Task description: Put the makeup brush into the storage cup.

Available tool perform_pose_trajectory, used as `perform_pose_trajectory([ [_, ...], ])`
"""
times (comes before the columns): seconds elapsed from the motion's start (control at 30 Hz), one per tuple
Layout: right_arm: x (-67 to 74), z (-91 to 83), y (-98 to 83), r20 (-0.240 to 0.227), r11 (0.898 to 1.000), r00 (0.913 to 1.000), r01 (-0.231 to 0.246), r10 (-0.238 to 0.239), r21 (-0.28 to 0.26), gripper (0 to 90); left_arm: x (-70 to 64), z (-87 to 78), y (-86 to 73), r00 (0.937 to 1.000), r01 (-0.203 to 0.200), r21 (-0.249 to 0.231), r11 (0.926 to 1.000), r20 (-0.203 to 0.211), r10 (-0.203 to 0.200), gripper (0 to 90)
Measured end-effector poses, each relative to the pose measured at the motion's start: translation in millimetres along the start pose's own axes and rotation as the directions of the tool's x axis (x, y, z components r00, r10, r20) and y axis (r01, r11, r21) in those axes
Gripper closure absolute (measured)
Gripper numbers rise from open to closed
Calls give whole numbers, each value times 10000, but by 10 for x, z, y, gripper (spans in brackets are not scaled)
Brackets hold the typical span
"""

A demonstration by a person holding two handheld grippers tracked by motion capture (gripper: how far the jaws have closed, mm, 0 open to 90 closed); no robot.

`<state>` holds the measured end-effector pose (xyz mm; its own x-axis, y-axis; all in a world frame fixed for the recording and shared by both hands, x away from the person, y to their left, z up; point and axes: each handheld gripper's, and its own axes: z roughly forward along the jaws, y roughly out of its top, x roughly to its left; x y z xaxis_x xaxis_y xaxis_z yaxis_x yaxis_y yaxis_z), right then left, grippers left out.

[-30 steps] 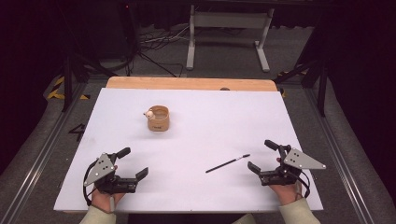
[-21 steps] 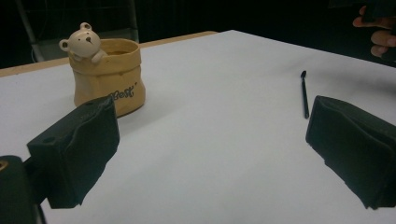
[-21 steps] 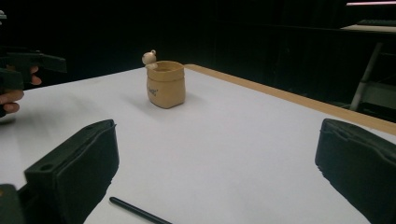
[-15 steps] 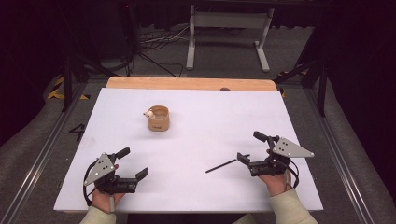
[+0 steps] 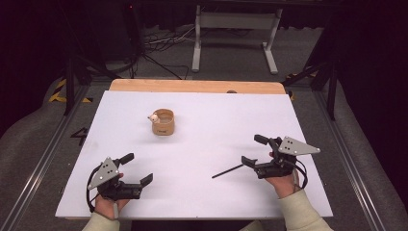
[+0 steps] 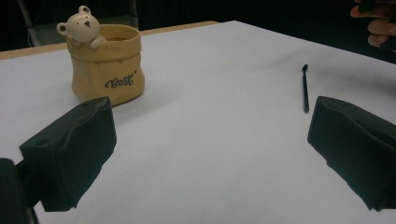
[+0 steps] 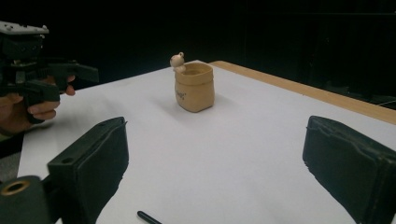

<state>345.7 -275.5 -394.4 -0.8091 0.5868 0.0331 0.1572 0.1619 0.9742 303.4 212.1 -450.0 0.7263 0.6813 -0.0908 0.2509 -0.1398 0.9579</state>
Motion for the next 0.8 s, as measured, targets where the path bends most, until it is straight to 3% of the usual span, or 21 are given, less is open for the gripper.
perform_pose_trajectory([
  [0.17, -31, 52, 67, -68, 9953, 9997, 220, -215, 946, 99, 20, -6, -8, 9999, 159, 64, 9999, 57, -159, 10],
  [0.33, -75, 105, 170, -26, 9771, 9985, 545, -551, 2058, 102, 24, -1, -11, 9998, 192, 115, 9998, 83, -192, 9],
  [0.37, -75, 105, 170, -26, 9771, 9985, 545, -551, 2058, 102, 24, -1, -11, 9998, 192, 115, 9998, 83, -192, 9],
  [0.53, -110, 164, 267, -251, 9467, 9956, 937, -903, 3082, 107, 27, 5, -14, 9998, 178, 137, 9997, 104, -180, 10],
  [0.8, -130, 271, 303, -796, 9015, 9914, 1275, -1037, 4136, 100, 33, -3, -12, 9999, 143, 115, 9998, 79, -144, 10],
])
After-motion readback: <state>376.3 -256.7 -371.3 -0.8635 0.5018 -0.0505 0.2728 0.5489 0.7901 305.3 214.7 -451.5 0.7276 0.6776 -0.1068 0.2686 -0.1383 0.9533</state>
